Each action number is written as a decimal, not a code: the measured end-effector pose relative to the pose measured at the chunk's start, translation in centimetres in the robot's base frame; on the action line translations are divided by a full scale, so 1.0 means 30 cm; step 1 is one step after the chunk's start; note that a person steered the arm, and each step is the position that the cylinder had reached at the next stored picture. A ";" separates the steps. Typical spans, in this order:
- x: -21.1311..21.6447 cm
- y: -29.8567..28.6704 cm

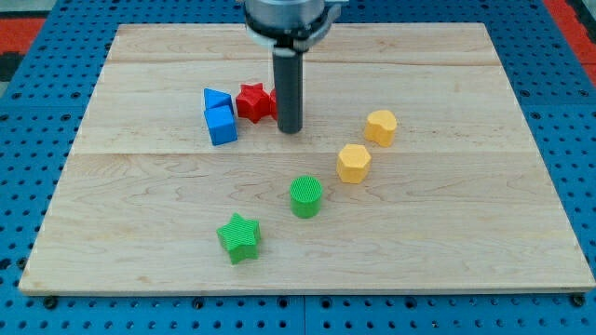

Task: Place the cube diagonal top left to the green star

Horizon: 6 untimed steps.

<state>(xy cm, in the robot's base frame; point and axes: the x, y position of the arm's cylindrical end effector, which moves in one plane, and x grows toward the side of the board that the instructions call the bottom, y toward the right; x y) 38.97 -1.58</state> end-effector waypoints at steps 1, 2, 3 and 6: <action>0.032 -0.251; -0.046 -0.287; -0.089 -0.312; 0.117 -0.353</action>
<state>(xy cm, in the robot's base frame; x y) 42.49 -12.17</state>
